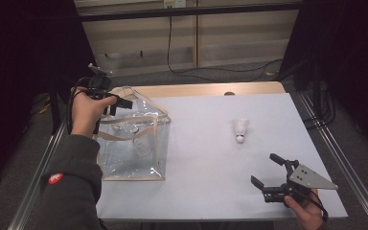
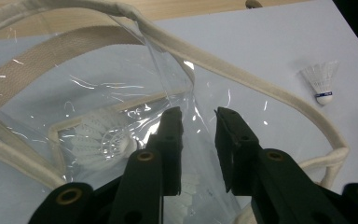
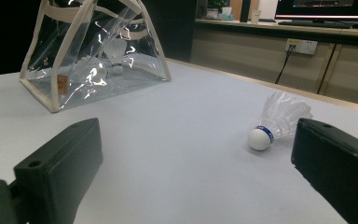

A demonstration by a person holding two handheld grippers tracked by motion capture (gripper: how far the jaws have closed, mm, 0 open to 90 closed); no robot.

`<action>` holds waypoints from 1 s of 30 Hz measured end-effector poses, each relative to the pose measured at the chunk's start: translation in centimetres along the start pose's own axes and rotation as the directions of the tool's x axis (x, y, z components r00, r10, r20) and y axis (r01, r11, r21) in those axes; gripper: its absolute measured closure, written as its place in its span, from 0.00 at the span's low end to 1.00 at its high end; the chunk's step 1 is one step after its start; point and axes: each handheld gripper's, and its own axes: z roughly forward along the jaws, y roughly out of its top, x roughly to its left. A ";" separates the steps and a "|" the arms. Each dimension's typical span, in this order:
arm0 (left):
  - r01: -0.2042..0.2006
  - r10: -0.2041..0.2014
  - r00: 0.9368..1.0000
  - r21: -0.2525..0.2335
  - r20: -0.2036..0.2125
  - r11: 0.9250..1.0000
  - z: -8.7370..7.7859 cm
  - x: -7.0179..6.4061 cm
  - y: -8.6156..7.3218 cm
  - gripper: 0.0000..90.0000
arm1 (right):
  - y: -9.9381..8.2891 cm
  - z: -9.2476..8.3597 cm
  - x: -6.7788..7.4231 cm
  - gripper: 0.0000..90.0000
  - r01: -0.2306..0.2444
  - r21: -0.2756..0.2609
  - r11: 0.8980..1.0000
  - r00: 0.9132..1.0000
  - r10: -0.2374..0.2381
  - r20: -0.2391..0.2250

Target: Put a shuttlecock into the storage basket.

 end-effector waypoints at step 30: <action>-0.095 0.089 0.984 0.033 0.155 0.995 0.3 -4.8 0.4 0.57 | 0.0 0.0 0.1 0.02 0.000 -0.001 1.000 1.000 0.000 -0.005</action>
